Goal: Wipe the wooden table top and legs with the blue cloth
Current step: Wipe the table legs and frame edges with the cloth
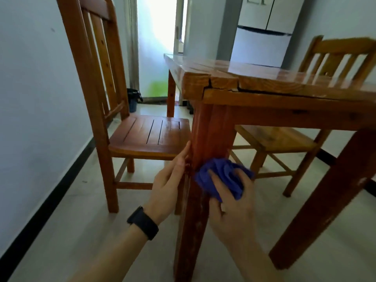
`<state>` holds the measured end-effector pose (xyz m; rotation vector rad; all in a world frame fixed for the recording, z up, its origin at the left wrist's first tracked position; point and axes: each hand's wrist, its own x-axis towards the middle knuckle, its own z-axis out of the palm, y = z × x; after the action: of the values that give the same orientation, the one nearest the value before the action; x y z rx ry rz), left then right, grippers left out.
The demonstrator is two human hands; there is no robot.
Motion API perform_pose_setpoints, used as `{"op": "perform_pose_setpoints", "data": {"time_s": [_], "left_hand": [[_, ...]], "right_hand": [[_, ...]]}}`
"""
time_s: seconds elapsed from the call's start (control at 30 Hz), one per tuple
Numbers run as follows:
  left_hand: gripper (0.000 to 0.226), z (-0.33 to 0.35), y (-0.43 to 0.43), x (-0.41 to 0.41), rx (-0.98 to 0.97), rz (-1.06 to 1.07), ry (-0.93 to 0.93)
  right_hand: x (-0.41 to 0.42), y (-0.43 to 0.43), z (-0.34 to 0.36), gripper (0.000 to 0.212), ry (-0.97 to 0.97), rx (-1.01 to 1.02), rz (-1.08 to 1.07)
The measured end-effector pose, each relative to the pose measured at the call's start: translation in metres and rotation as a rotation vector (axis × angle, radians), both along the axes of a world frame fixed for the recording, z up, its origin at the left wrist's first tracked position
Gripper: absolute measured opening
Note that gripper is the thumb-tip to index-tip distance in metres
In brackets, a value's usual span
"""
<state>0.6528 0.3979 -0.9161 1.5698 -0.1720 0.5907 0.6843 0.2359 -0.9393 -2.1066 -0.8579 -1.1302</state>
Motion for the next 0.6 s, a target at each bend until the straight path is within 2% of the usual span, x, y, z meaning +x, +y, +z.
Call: {"op": "perform_pose_setpoints", "data": {"time_s": [0.07,0.13,0.27,0.37,0.43,0.53,0.6], "left_hand": [[0.048,-0.007,0.002,0.002,0.072,0.002,0.016],[0.048,-0.014,0.002,0.004,0.167,0.059,0.006],[0.049,-0.015,0.004,0.004,0.201,0.094,-0.034],[0.049,-0.012,0.007,0.001,0.177,0.092,-0.048],[0.047,-0.014,0.005,0.002,0.15,0.076,-0.057],[0.048,-0.02,0.001,0.0,0.135,0.041,-0.034],[0.049,-0.028,-0.002,-0.002,0.18,0.054,0.008]], "right_hand": [[-0.008,-0.012,-0.027,0.053,0.073,-0.122,0.007],[-0.012,-0.018,-0.02,0.055,0.075,-0.138,0.02],[-0.009,0.0,0.061,0.044,-0.119,0.098,0.031],[0.011,0.014,0.072,0.038,-0.241,0.114,0.013],[0.015,0.01,0.028,0.042,-0.2,0.007,-0.023],[0.004,-0.014,-0.062,0.056,-0.034,-0.378,-0.029],[-0.004,-0.029,-0.098,0.055,0.081,-0.589,0.031]]}}
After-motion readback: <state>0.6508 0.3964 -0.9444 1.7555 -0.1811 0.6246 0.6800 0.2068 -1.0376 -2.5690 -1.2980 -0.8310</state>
